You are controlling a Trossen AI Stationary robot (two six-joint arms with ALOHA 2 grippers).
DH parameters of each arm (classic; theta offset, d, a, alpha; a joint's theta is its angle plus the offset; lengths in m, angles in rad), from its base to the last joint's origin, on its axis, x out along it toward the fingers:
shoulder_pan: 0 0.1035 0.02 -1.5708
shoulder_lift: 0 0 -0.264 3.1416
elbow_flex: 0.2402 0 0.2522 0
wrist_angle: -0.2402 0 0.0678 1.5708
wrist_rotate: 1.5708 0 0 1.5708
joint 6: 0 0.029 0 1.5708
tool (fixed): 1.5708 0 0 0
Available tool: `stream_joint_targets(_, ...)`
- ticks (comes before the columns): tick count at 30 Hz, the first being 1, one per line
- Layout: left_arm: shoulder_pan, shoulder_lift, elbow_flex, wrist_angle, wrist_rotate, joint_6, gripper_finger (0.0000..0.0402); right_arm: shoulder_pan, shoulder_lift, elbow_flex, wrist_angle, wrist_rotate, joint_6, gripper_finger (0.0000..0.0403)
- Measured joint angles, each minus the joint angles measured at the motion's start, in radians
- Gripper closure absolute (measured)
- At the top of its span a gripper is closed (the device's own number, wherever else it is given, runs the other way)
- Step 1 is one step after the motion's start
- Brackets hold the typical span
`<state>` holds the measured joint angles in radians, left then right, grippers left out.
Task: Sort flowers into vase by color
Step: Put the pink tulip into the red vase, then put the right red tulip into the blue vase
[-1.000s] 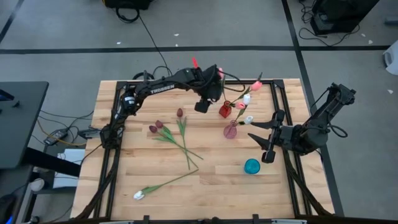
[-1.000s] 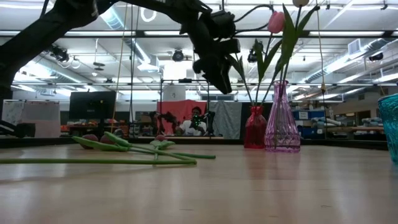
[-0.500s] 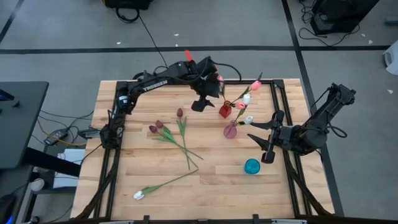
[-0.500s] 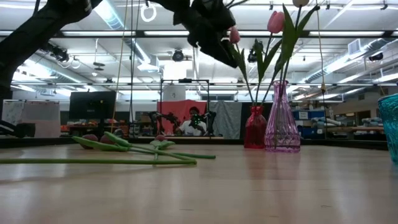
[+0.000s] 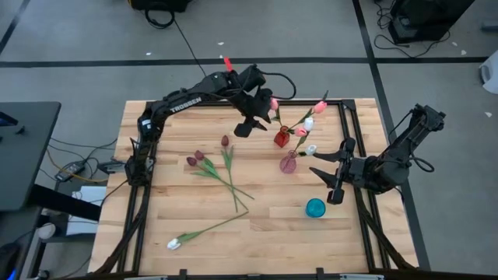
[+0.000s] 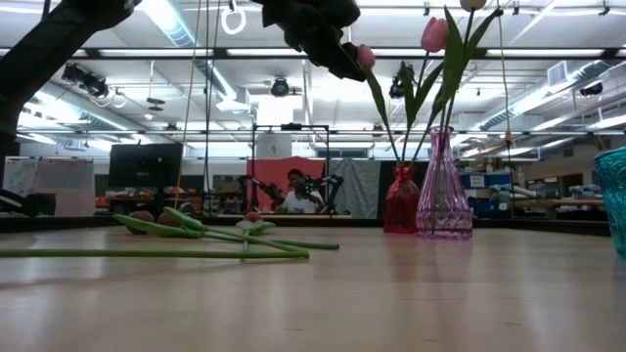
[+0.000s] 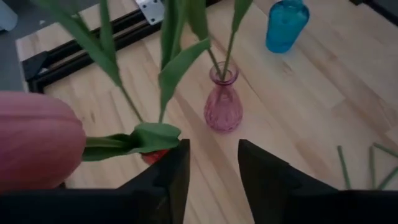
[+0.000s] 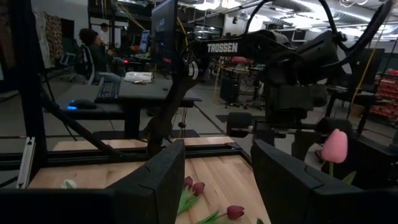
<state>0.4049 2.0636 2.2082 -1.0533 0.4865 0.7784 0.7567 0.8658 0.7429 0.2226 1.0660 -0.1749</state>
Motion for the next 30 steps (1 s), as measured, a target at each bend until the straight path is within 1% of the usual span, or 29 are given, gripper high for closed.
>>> stream_joint_targets(4,0.001,0.0,0.0,0.041,-0.016,-0.007,0.0287,0.0,0.0,0.0,0.0,-0.007,0.0,0.0208)
stream_joint_targets(8,0.0,0.0,-0.001,0.131,-0.076,-0.037,0.0308,0.0,0.0,0.0,0.0,-0.007,0.0,0.0208)
stream_joint_targets(13,0.002,0.0,-0.003,0.252,-0.115,-0.046,0.0322,0.0,0.0,0.0,0.0,-0.017,-0.001,0.0208)
stream_joint_targets(18,-0.009,0.003,-0.003,0.334,-0.05,-0.047,0.0323,0.0,0.0,0.0,0.0,-0.017,-0.002,0.0208)
stream_joint_targets(20,-0.019,0.004,-0.003,0.359,-0.054,-0.05,0.0324,0.0,0.0,0.0,0.0,-0.017,-0.001,0.0208)
stream_joint_targets(24,-0.025,0.004,0.044,0.34,-0.074,-0.076,0.0324,0.0,0.0,0.0,0.0,-0.017,0.005,0.0208)
stream_joint_targets(28,-0.026,0.003,0.147,0.206,-0.076,-0.06,0.0324,0.0,0.0,0.0,0.0,-0.011,0.006,0.0208)
stream_joint_targets(30,-0.034,-0.031,0.131,0.189,-0.074,-0.045,0.0324,0.0,0.0,0.0,0.0,-0.005,0.003,0.0208)
